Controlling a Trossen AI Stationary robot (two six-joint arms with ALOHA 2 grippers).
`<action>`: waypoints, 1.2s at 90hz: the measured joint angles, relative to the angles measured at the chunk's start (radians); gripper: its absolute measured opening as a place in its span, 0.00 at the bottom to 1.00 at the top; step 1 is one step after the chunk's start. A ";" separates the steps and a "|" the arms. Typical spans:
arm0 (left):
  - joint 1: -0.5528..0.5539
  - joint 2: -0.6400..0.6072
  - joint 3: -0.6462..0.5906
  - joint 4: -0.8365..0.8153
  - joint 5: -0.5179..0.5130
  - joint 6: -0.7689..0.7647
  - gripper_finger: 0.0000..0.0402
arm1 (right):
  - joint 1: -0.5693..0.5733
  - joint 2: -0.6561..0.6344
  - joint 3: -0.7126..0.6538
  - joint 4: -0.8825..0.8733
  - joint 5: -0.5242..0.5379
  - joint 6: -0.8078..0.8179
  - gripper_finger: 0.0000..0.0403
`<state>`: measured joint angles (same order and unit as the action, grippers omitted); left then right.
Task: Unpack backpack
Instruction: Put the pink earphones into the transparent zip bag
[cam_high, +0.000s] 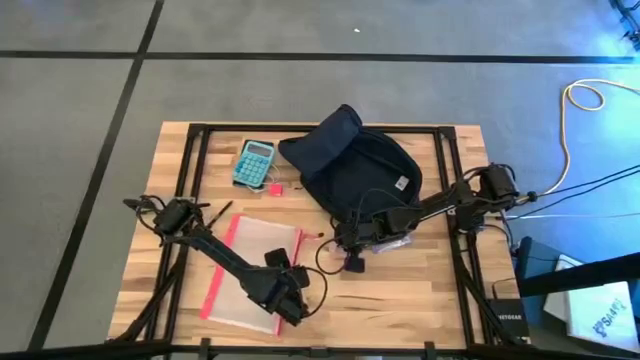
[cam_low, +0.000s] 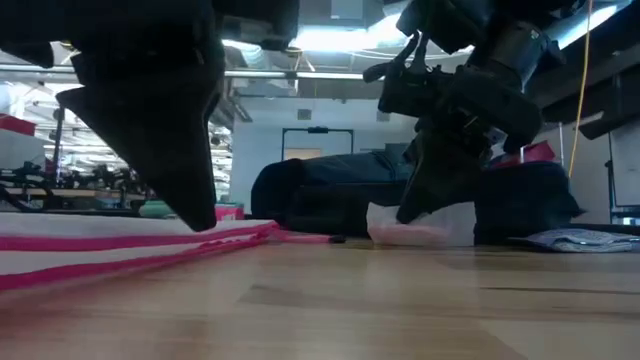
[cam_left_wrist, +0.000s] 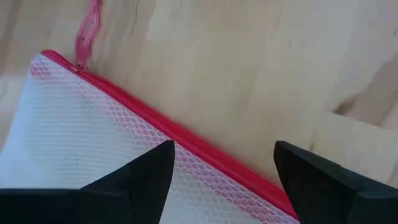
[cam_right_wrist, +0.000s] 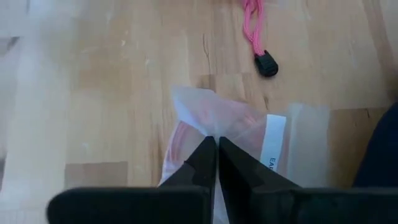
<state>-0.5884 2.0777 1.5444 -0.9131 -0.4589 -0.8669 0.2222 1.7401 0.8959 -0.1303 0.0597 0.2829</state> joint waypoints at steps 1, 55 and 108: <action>0.000 0.000 0.000 0.000 -0.001 0.000 0.65 | 0.000 0.000 0.000 0.000 0.000 0.000 0.00; -0.016 0.000 0.000 -0.050 -0.020 -0.015 0.65 | 0.000 0.000 0.000 0.000 0.000 0.000 0.00; -0.015 0.000 0.000 -0.075 -0.045 -0.047 0.65 | 0.000 0.000 0.000 -0.006 0.009 0.001 0.00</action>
<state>-0.6033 2.0781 1.5440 -0.9882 -0.5037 -0.9140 0.2222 1.7401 0.8959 -0.1363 0.0689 0.2835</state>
